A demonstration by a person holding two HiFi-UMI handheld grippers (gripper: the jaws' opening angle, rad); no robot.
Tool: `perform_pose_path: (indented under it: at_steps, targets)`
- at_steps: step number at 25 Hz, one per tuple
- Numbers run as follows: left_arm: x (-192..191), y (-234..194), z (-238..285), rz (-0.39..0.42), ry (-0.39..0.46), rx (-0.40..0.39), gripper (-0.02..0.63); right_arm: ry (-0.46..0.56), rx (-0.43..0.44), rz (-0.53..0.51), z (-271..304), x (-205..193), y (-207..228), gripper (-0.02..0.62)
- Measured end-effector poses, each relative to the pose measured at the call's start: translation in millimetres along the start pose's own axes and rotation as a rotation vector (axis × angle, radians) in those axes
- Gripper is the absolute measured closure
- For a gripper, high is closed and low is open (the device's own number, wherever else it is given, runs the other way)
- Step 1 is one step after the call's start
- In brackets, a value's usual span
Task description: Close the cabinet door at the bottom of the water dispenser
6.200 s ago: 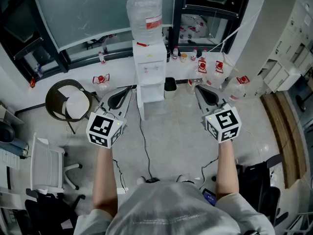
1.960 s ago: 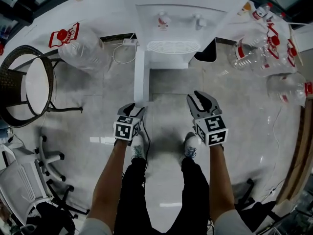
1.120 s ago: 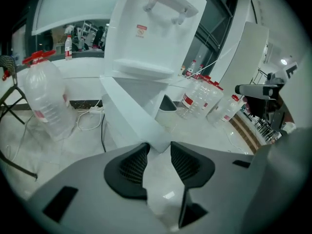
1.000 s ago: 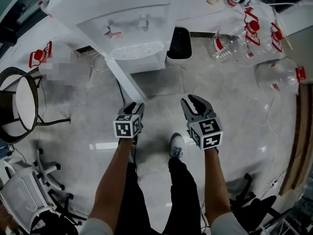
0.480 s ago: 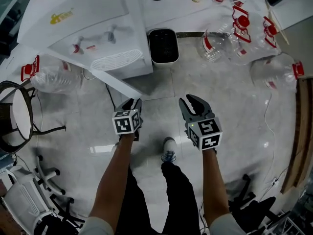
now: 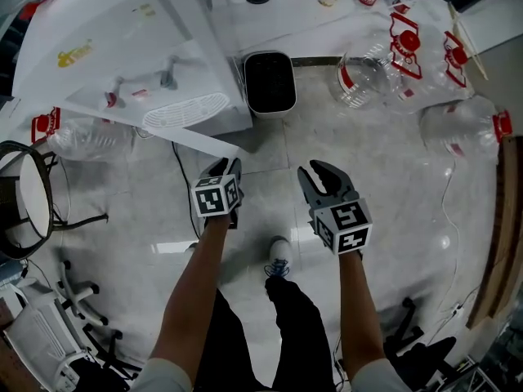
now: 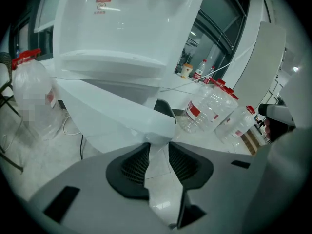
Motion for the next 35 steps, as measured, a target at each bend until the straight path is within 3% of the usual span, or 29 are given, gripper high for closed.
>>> perform_pose_path:
  at_steps: [19,27,35]
  targets:
    - [52,-12,60,0.077,0.067,0.074,0.468,0.008,0.014,0.012,44,-5,28,0.462]
    - [72,-17,83,0.068,0.107,0.107,0.468,-0.011,0.005,0.005,45,-17,43,0.462]
    - [89,-22,84,0.121,0.111,0.112,0.468,-0.009,-0.025,-0.002,32,-12,56,0.462]
Point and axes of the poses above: the fingertips, and each gripper's own axes: z forward along the fingers, y to its right, x out of its top, the point moved 4 cm from there along -z, backward along the fingers, and after that the axes turned 15 degrees about -x, right-handed, at the moved point
